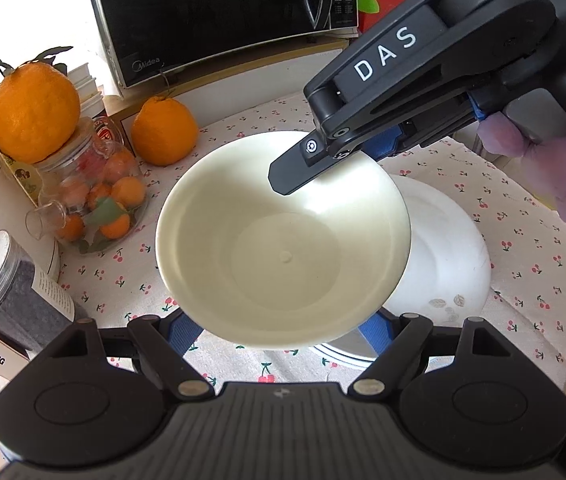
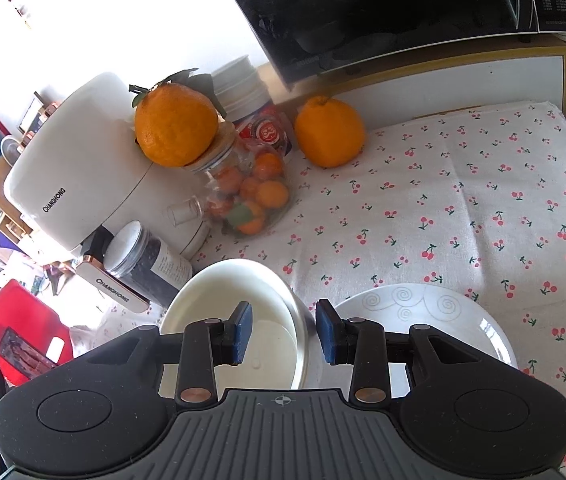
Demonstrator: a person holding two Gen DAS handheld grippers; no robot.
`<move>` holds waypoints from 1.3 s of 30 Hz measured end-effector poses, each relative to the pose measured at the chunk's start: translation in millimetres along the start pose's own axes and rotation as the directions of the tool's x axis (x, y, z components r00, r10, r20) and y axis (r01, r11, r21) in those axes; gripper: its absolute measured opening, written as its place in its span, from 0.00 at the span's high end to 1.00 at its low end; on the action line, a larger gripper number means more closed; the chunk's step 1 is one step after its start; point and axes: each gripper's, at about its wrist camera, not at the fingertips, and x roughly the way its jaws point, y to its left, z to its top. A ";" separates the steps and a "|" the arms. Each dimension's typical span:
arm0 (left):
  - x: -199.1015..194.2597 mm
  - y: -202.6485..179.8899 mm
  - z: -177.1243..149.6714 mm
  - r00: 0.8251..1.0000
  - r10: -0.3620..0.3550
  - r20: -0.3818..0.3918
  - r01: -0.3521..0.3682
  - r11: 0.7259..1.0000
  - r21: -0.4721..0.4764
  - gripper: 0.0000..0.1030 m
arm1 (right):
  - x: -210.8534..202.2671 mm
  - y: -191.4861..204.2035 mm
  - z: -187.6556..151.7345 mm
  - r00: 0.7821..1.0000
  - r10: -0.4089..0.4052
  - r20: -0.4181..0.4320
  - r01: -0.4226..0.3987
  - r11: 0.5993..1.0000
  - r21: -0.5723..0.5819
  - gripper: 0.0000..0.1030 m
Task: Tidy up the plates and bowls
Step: 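Carry the bowl with both tools over the white plates and lower it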
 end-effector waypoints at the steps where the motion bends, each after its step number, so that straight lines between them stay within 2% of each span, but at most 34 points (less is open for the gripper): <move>1: 1.1 -1.1 0.7 1.000 -0.006 0.000 0.006 1.000 0.005 0.23 | -0.5 -1.8 -0.3 1.000 -0.006 -0.004 0.006 1.000 0.002 0.66; 10: 8.5 -24.3 9.1 0.999 -0.049 -0.007 0.050 0.998 0.045 0.23 | -20.1 -22.7 -6.2 0.998 -0.056 -0.009 0.056 0.998 0.032 0.66; 18: 28.4 -39.3 11.9 0.994 -0.091 -0.055 0.094 0.995 0.038 0.23 | -25.8 -49.7 -13.0 0.996 -0.088 -0.025 0.090 0.992 0.093 0.66; 27: 40.7 -49.3 18.5 0.992 -0.095 -0.079 0.097 0.995 0.026 0.23 | -18.0 -73.4 -11.3 0.994 -0.099 -0.047 0.105 0.985 0.136 0.66; 39: 51.8 -53.0 19.7 0.991 -0.086 -0.103 0.090 0.995 0.031 0.23 | -8.0 -85.3 -10.6 0.992 -0.101 -0.069 0.111 0.983 0.146 0.66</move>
